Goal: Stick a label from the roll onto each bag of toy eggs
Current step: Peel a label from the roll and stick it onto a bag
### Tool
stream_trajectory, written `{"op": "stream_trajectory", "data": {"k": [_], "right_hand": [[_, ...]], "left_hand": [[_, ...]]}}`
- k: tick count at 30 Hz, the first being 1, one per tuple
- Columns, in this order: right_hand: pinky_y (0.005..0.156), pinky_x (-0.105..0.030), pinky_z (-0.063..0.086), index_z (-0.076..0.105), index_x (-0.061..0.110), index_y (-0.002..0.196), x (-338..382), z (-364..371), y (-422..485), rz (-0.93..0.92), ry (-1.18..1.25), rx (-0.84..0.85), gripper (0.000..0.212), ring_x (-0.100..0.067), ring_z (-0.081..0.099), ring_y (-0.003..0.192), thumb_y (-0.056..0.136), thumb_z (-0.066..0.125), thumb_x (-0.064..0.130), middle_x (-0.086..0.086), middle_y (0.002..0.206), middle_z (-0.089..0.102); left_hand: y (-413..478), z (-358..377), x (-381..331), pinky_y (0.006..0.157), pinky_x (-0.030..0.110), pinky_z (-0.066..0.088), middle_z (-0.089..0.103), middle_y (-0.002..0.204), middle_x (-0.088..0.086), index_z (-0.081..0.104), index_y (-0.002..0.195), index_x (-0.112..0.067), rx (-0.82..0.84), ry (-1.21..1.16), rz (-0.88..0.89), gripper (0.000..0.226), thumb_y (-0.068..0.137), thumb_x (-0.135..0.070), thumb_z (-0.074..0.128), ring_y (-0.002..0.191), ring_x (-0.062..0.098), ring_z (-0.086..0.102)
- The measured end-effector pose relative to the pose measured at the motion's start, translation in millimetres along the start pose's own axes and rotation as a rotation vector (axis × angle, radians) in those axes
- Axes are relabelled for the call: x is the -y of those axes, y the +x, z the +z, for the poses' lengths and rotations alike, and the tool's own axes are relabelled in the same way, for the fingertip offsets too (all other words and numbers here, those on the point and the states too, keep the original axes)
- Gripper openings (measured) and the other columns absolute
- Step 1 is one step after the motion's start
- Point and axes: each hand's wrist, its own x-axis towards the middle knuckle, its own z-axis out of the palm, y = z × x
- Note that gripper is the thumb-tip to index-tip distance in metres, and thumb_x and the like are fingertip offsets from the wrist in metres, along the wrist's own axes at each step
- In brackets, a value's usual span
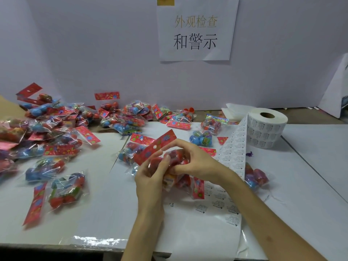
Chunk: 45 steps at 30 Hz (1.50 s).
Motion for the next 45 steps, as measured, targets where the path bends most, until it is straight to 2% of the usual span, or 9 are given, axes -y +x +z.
{"op": "stream_trajectory", "data": {"k": [5,11,18,23,27,31,35,42,45], "right_hand": [[0.089,-0.049,0.059,0.065,0.032,0.12,0,0,-1,-0.02,-0.022,0.025,0.05,-0.029,0.07,0.093,0.08,0.076,0.004,-0.009,0.096,0.075],[0.089,-0.041,0.06,0.069,0.034,0.114,2,0,0,-0.017,-0.024,0.018,0.031,-0.018,0.069,0.103,0.085,0.08,0.033,0.0,0.112,0.069],[0.081,-0.043,0.059,0.072,0.026,0.093,0,5,2,-0.003,-0.017,-0.073,0.013,-0.025,0.071,0.089,0.091,0.074,0.039,0.005,0.088,0.073],[0.081,-0.033,0.06,0.074,0.024,0.098,-3,2,3,0.009,0.01,-0.064,0.012,-0.013,0.071,0.087,0.091,0.074,0.034,0.008,0.087,0.073],[0.078,-0.023,0.055,0.076,0.02,0.093,0,0,2,-0.041,0.105,-0.059,0.003,-0.01,0.07,0.084,0.091,0.075,0.022,0.005,0.086,0.073],[0.081,-0.023,0.056,0.075,0.012,0.092,0,-5,1,-0.074,0.185,-0.071,0.002,-0.013,0.07,0.084,0.09,0.075,0.011,-0.002,0.086,0.074],[0.074,-0.021,0.055,0.075,0.012,0.087,1,-9,2,-0.116,0.222,-0.173,0.005,-0.013,0.07,0.079,0.088,0.075,0.007,-0.001,0.08,0.074],[0.061,-0.021,0.054,0.07,0.016,0.081,-5,-16,8,-0.108,0.196,-0.55,0.015,-0.006,0.066,0.066,0.088,0.075,0.004,0.003,0.071,0.069],[0.061,-0.03,0.059,0.07,0.02,0.085,-12,-27,9,-0.008,0.306,-0.796,0.009,-0.008,0.068,0.067,0.09,0.074,0.014,0.009,0.072,0.072]], "left_hand": [[1,-1,-1,0.089,0.051,0.06,0.08,0.093,0.012,0.083,0.092,-0.023,-0.033,0.039,-0.002,0.012,0.079,-0.024,0.081,0.092,0.031,0.077],[5,-6,2,0.067,0.033,0.06,0.079,0.084,0.004,0.083,0.081,-0.024,-0.173,0.027,0.066,0.007,0.08,-0.017,0.083,0.078,0.024,0.074],[6,-8,4,0.055,0.018,0.055,0.077,0.076,-0.001,0.081,0.069,-0.026,-0.231,0.015,0.033,0.024,0.083,-0.007,0.082,0.069,0.012,0.074],[2,-7,5,0.064,0.033,0.062,0.078,0.082,0.0,0.082,0.081,-0.029,-0.163,0.129,-0.003,0.009,0.083,-0.021,0.083,0.08,0.02,0.075],[-3,-4,0,0.058,0.019,0.056,0.078,0.082,-0.004,0.082,0.084,-0.038,-0.16,0.156,0.071,0.007,0.081,-0.032,0.083,0.077,0.016,0.073],[-5,-1,-6,0.061,0.022,0.059,0.078,0.083,-0.005,0.081,0.084,-0.039,-0.158,0.077,0.029,0.022,0.068,-0.054,0.078,0.08,0.011,0.076],[-8,2,-8,0.076,0.044,0.063,0.077,0.09,0.003,0.078,0.101,-0.03,-0.043,0.026,0.019,0.04,0.068,-0.053,0.078,0.091,0.027,0.075],[-5,4,0,0.084,0.036,0.062,0.075,0.108,0.007,0.059,0.125,-0.023,0.078,-0.01,-0.041,0.063,0.071,-0.024,0.091,0.098,0.021,0.075],[-6,2,4,0.082,0.033,0.062,0.076,0.101,-0.001,0.062,0.116,-0.025,0.09,0.123,0.034,0.045,0.077,-0.026,0.084,0.097,0.018,0.075]]}}
